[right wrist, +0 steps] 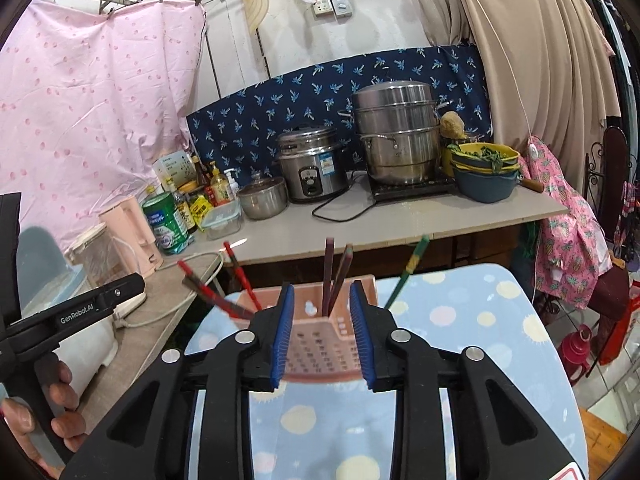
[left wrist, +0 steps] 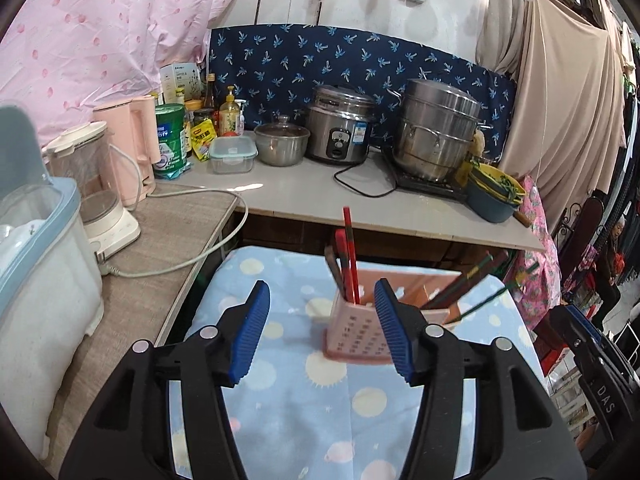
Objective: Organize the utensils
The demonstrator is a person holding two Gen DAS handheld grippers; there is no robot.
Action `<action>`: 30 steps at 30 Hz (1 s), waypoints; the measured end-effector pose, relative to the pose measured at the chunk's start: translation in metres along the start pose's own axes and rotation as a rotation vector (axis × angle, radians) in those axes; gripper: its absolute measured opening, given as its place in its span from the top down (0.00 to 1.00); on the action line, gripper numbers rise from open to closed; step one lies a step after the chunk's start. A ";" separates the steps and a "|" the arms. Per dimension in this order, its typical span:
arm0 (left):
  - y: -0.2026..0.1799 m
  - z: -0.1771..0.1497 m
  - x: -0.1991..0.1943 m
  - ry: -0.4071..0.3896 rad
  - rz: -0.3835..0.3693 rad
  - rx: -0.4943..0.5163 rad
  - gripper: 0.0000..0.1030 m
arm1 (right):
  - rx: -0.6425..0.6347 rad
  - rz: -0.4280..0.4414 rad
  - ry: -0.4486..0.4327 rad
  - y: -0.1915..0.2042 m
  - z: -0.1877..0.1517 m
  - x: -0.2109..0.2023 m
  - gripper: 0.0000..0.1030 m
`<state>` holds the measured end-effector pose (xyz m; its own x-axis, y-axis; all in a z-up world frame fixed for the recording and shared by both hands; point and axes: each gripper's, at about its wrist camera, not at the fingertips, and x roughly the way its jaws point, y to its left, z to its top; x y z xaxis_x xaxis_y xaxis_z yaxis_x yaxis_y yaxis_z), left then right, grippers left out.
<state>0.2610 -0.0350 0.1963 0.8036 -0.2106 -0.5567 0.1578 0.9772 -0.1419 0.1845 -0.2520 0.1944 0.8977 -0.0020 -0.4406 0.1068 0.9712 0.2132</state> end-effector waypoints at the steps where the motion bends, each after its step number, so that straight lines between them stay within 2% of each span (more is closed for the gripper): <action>1: 0.000 -0.005 -0.003 0.003 0.005 0.004 0.46 | -0.001 0.002 0.007 0.001 -0.006 -0.005 0.70; 3: 0.000 -0.015 -0.010 0.001 0.018 0.017 0.43 | -0.009 -0.003 0.013 0.003 -0.015 -0.013 0.66; 5: 0.000 -0.025 -0.017 0.004 0.032 0.028 0.35 | -0.016 -0.002 0.017 0.006 -0.023 -0.020 0.58; 9: -0.003 -0.045 -0.028 0.010 0.061 0.051 0.28 | -0.034 0.001 0.030 0.012 -0.041 -0.033 0.41; 10: -0.004 -0.049 -0.030 0.010 0.072 0.059 0.25 | -0.044 -0.005 0.033 0.014 -0.047 -0.036 0.36; 13: -0.007 -0.066 -0.035 0.017 0.107 0.082 0.12 | -0.066 -0.009 0.047 0.020 -0.059 -0.043 0.31; 18: -0.009 -0.092 -0.037 0.046 0.133 0.107 0.12 | -0.052 -0.025 0.058 0.021 -0.076 -0.054 0.19; 25: -0.012 -0.116 -0.039 0.070 0.183 0.138 0.08 | -0.051 -0.054 0.107 0.020 -0.098 -0.056 0.18; 30: -0.012 -0.126 -0.039 0.098 0.184 0.136 0.07 | -0.064 -0.076 0.117 0.019 -0.109 -0.055 0.15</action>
<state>0.1557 -0.0417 0.1167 0.7675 -0.0234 -0.6407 0.0948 0.9925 0.0773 0.0904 -0.2073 0.1283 0.8318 -0.0516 -0.5527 0.1415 0.9825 0.1213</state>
